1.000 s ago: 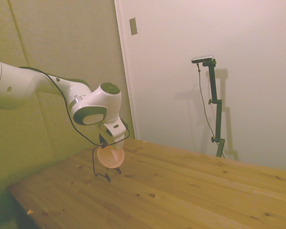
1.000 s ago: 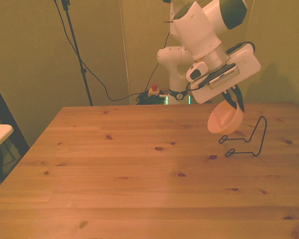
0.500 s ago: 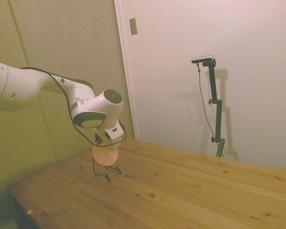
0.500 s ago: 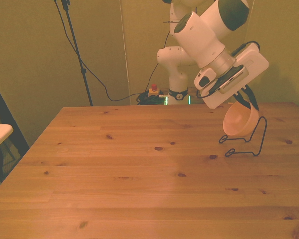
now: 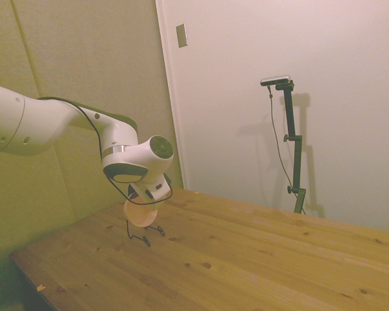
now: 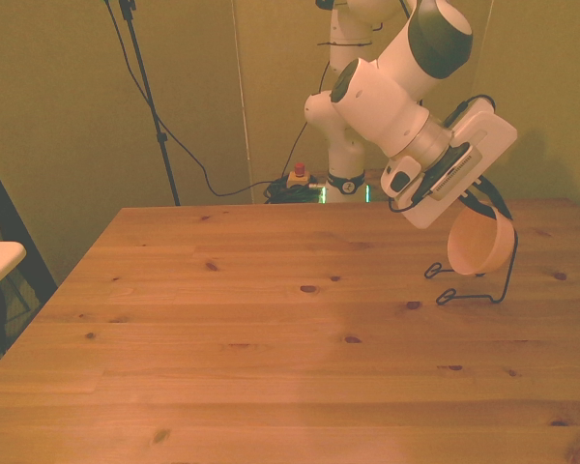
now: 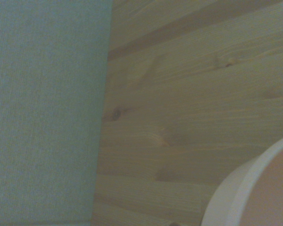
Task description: Load the bowl
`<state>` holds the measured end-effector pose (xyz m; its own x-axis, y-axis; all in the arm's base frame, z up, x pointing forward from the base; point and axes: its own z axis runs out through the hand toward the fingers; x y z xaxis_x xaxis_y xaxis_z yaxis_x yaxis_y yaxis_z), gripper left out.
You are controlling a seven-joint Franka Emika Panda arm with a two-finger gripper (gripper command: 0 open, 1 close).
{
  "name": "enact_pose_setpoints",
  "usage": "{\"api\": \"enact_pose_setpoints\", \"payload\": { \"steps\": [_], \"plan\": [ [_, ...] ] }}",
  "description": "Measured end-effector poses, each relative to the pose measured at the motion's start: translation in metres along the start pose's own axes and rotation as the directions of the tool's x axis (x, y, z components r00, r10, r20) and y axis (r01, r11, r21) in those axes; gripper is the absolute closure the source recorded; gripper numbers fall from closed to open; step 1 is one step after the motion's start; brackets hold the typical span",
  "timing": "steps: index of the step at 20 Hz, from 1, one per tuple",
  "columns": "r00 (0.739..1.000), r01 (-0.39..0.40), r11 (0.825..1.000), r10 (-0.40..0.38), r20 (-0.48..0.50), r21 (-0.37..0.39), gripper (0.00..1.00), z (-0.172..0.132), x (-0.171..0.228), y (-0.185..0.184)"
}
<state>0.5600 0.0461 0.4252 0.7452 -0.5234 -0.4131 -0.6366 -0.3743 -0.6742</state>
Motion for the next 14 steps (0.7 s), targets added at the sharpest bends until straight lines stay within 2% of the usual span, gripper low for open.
{"api": "enact_pose_setpoints", "payload": {
  "steps": [14],
  "plan": [
    [1.0,-0.017,1.0,0.017,0.019,0.008,1.0,0.017,0.012,0.013]
  ]
}}
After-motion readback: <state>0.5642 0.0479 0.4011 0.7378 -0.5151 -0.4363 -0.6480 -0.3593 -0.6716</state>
